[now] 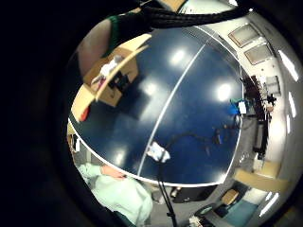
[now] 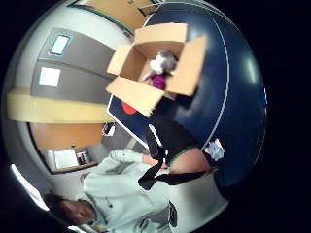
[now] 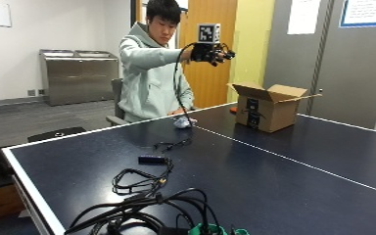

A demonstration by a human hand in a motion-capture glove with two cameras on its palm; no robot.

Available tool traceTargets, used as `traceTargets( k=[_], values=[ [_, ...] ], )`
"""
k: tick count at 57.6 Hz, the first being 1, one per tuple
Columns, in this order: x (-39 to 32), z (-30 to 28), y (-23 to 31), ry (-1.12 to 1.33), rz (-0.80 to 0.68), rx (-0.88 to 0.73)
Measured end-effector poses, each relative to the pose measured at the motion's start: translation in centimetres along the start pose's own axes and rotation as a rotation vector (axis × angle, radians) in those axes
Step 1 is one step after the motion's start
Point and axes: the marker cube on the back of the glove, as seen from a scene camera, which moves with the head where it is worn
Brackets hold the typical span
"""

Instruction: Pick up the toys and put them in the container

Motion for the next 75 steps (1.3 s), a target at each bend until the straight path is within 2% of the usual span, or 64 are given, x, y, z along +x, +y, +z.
traceTargets(
  k=[9, 16, 27, 30, 35, 40, 47, 53, 60, 66, 71, 75],
  values=[
    [6.9, 4.4, 5.3, 0.075, 0.097, -0.079],
    [8.7, 10.2, 9.3, 0.059, 0.092, -0.219],
    [13.2, 18.2, 10.0, 0.068, 0.17, -0.448],
    [12.6, 20.1, 10.7, 0.085, 0.167, -0.486],
    [10.9, 23.1, 11.9, 0.149, 0.154, -0.508],
    [10.7, 24.3, 12.0, 0.141, 0.136, -0.454],
    [11.2, 24.7, 11.3, 0.072, 0.098, -0.357],
    [13.6, 23.7, 8.9, -0.08, 0.114, -0.366],
    [6.0, 24.6, 11.2, -0.139, -0.004, -0.407],
    [6.1, 20.2, 8.5, -0.24, -0.021, -0.412],
    [3.8, 15.1, 6.8, -0.246, -0.147, -0.387],
    [3.7, 10.3, 3.9, -0.287, -0.142, -0.338]
  ],
)
